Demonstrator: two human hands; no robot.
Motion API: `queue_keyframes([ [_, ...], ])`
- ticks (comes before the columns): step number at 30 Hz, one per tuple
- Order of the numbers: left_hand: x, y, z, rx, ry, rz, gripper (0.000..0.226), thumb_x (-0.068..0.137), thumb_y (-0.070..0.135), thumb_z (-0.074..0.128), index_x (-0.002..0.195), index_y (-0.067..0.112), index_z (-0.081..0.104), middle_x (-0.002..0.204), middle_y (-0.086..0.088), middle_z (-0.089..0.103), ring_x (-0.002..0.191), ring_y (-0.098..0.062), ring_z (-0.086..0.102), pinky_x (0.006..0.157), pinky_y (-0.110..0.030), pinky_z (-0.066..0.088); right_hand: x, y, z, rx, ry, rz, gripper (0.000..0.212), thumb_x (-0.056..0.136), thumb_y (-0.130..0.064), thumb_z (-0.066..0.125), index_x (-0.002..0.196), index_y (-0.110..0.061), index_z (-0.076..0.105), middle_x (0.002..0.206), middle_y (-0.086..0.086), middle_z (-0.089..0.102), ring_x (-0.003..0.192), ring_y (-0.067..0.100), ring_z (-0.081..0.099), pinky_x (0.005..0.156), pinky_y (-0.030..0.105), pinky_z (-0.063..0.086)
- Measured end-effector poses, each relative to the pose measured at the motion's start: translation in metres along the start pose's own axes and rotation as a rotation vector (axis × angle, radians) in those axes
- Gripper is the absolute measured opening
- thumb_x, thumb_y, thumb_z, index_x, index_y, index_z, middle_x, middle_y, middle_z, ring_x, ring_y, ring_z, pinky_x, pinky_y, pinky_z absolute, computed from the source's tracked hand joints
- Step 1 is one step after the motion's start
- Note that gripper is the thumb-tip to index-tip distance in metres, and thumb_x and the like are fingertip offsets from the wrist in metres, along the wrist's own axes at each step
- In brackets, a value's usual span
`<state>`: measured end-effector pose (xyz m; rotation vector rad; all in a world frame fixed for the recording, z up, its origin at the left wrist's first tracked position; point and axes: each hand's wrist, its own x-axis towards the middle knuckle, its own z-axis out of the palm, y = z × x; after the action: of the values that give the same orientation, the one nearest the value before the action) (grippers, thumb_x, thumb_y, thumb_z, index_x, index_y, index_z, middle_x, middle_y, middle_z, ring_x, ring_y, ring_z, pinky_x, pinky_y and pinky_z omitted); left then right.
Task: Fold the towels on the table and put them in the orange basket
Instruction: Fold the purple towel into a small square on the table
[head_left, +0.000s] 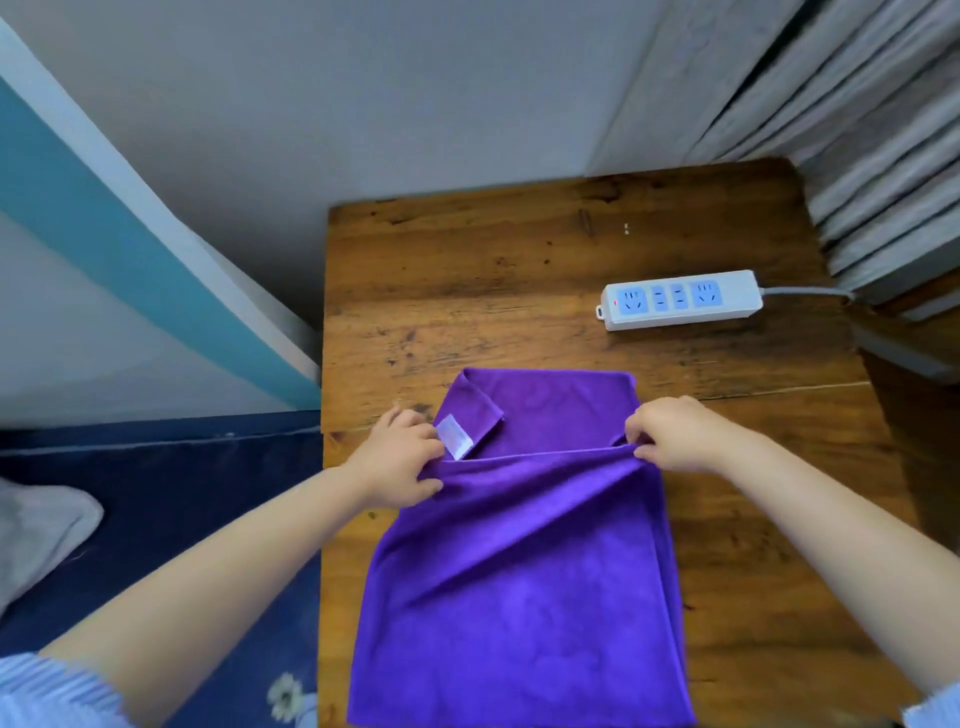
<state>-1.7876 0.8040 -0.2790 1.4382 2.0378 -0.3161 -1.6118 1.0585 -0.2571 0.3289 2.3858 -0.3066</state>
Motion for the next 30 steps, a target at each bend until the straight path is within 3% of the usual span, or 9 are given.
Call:
queue_keyframes([
  [3, -0.013, -0.007, -0.006, -0.069, -0.04, 0.043, 0.033, 0.089, 0.038, 0.051, 0.113, 0.017, 0.06, 0.125, 0.004, 0.055, 0.13, -0.016, 0.034, 0.108, -0.03, 0.024, -0.01, 0.005, 0.005, 0.054, 0.037, 0.073, 0.013, 0.091, -0.021, 0.044, 0.097, -0.017, 0.056, 0.107, 0.007, 0.062, 0.104, 0.026, 0.054, 0.083, 0.032, 0.037],
  [6, -0.019, 0.0, -0.008, -0.382, -0.036, -0.059, 0.028, 0.094, 0.029, 0.048, 0.109, 0.007, 0.058, 0.115, -0.005, 0.061, 0.112, -0.021, 0.051, 0.09, -0.032, 0.043, -0.017, 0.005, 0.011, 0.349, 0.238, 0.079, 0.005, 0.093, -0.019, 0.045, 0.09, -0.015, 0.047, 0.097, 0.013, 0.064, 0.086, 0.03, 0.057, 0.068, 0.029, 0.036],
  [9, -0.016, 0.015, -0.008, -0.59, 0.07, -0.17, 0.026, 0.097, 0.023, 0.044, 0.104, 0.002, 0.056, 0.11, -0.012, 0.063, 0.102, -0.028, 0.056, 0.079, -0.035, 0.045, -0.022, 0.004, 0.021, 0.364, 0.346, 0.07, 0.011, 0.093, -0.02, 0.046, 0.095, -0.011, 0.051, 0.094, 0.016, 0.067, 0.086, 0.034, 0.061, 0.065, 0.033, 0.039],
  [12, -0.005, 0.034, -0.006, -0.463, 0.109, -0.132, 0.018, 0.097, 0.022, 0.042, 0.085, 0.01, 0.049, 0.1, -0.016, 0.063, 0.094, -0.032, 0.056, 0.071, -0.034, 0.037, -0.028, 0.003, 0.036, 0.248, 0.294, 0.039, 0.02, 0.094, -0.027, 0.044, 0.104, -0.012, 0.053, 0.1, 0.014, 0.068, 0.092, 0.032, 0.061, 0.068, 0.031, 0.041],
  [17, 0.024, 0.059, -0.012, -0.35, 0.229, -0.072, 0.024, 0.096, 0.023, 0.043, 0.107, 0.008, 0.057, 0.107, -0.01, 0.066, 0.101, -0.03, 0.058, 0.077, -0.034, 0.041, -0.045, 0.019, 0.039, 0.245, 0.081, 0.073, 0.041, 0.082, -0.046, 0.059, 0.113, -0.02, 0.055, 0.11, 0.005, 0.065, 0.099, 0.025, 0.059, 0.075, 0.028, 0.043],
  [19, 0.041, 0.067, -0.016, -0.327, 0.235, -0.111, 0.025, 0.096, 0.023, 0.041, 0.112, 0.009, 0.053, 0.11, -0.011, 0.065, 0.103, -0.03, 0.058, 0.08, -0.036, 0.044, -0.048, 0.029, 0.036, 0.204, -0.011, 0.098, 0.042, 0.079, -0.042, 0.064, 0.113, -0.019, 0.056, 0.113, 0.004, 0.063, 0.103, 0.023, 0.057, 0.077, 0.028, 0.043],
  [22, 0.063, 0.076, -0.019, -0.133, 0.159, -0.143, 0.025, 0.097, 0.02, 0.036, 0.113, 0.008, 0.052, 0.116, -0.012, 0.057, 0.108, -0.029, 0.055, 0.076, -0.038, 0.045, -0.047, 0.035, 0.037, 0.11, -0.088, 0.096, 0.019, 0.083, -0.016, 0.056, 0.1, -0.01, 0.062, 0.109, 0.009, 0.061, 0.1, 0.024, 0.055, 0.076, 0.028, 0.042],
  [27, 0.083, 0.08, -0.017, 0.091, -0.024, -0.12, 0.03, 0.095, 0.011, 0.036, 0.122, 0.009, 0.049, 0.125, -0.011, 0.045, 0.109, -0.03, 0.056, 0.066, -0.035, 0.041, -0.04, 0.034, 0.033, 0.13, 0.056, 0.16, 0.02, 0.086, -0.008, 0.045, 0.094, -0.007, 0.063, 0.103, 0.012, 0.057, 0.098, 0.029, 0.056, 0.077, 0.033, 0.045],
  [30, 0.086, 0.077, -0.021, 0.109, -0.085, -0.063, 0.029, 0.095, 0.013, 0.034, 0.119, 0.007, 0.047, 0.123, -0.012, 0.055, 0.11, -0.033, 0.056, 0.076, -0.038, 0.046, -0.033, 0.029, 0.026, 0.173, 0.17, 0.163, 0.022, 0.09, -0.01, 0.042, 0.098, -0.007, 0.062, 0.104, 0.013, 0.057, 0.099, 0.03, 0.055, 0.081, 0.036, 0.045],
])
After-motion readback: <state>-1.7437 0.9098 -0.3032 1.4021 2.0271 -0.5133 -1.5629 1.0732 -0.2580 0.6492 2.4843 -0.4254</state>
